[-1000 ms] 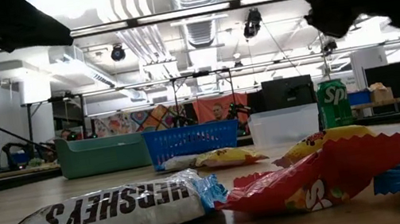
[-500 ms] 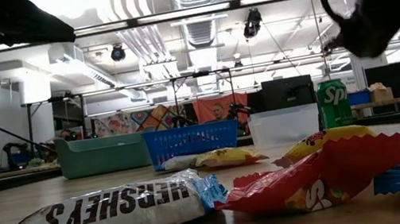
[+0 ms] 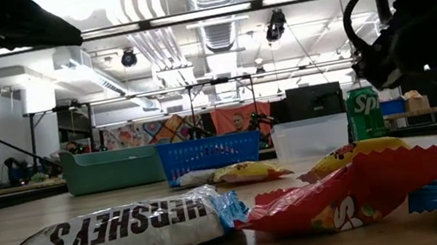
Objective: Sort candy
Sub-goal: Put the skittles candy into the blue basket, then put the sour patch candy into the blue green bin
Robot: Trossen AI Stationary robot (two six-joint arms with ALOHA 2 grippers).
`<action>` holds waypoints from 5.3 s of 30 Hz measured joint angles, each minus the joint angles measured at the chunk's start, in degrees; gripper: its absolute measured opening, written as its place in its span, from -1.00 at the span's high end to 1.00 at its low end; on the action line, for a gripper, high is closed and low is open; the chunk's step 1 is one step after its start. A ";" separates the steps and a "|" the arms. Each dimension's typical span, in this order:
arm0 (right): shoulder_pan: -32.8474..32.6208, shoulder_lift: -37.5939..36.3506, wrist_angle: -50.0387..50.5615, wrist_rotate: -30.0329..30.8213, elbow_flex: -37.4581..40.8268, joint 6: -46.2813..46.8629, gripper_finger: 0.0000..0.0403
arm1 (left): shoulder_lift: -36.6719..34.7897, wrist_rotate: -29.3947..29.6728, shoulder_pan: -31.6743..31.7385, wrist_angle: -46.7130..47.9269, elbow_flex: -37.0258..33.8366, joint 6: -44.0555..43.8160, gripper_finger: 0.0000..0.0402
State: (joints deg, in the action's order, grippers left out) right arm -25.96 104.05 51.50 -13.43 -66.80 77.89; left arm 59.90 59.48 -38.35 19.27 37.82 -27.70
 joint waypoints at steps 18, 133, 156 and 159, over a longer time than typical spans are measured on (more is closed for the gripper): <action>8.72 -5.43 -1.18 18.12 -9.94 -23.01 0.96 | 0.00 -0.40 0.00 -0.23 0.00 -3.91 0.41; 28.60 1.97 -47.14 34.40 -7.85 -52.37 0.60 | 3.98 -0.01 0.28 -0.85 -0.02 -7.56 0.41; 19.55 -7.04 -21.56 -9.13 -7.87 -42.26 0.33 | 3.98 -1.61 0.31 -3.25 -0.02 -8.86 0.41; 16.14 -6.96 -10.28 -9.06 -7.87 -36.52 0.33 | 3.98 -1.66 0.31 -4.15 -0.02 -8.87 0.41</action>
State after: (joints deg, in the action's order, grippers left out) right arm -9.82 97.09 41.22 -22.48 -74.67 41.36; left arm 63.88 57.82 -38.04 15.11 37.80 -36.57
